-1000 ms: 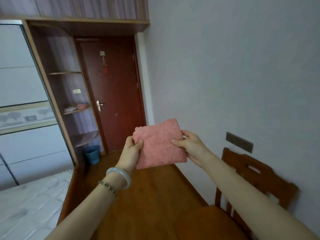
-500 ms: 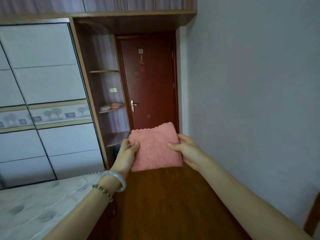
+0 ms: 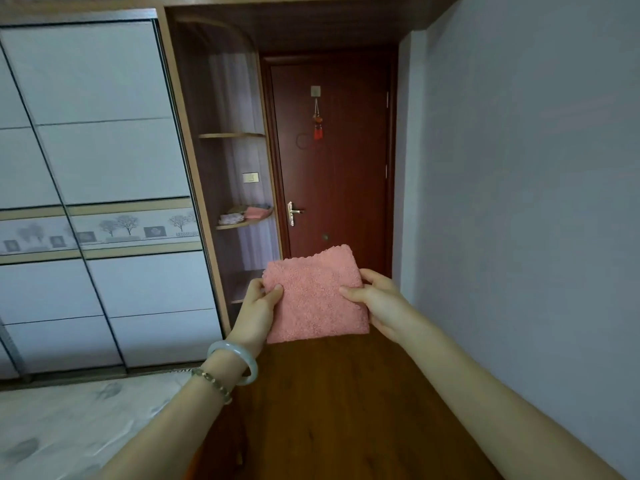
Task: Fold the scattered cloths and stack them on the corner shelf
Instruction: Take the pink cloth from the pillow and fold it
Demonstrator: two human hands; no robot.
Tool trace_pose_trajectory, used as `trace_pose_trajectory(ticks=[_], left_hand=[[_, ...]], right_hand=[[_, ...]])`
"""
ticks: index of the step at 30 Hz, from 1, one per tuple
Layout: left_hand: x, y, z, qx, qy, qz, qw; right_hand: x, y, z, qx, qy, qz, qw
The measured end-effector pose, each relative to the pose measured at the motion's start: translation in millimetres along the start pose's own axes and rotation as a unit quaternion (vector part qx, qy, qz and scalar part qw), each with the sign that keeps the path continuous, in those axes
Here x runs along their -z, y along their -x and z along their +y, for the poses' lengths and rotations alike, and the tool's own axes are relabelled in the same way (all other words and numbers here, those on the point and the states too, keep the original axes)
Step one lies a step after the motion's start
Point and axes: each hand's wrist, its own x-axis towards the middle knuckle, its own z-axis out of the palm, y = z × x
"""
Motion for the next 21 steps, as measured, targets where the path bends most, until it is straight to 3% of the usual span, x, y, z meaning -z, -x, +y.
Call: trace_pose_trajectory(ticks=[21], left_hand=[[-51, -425, -65, 0.007, -0.005, 0.053, 0.999]], right_hand=[[58, -458, 32, -0.023, -0.012, -0.055, 0.998]])
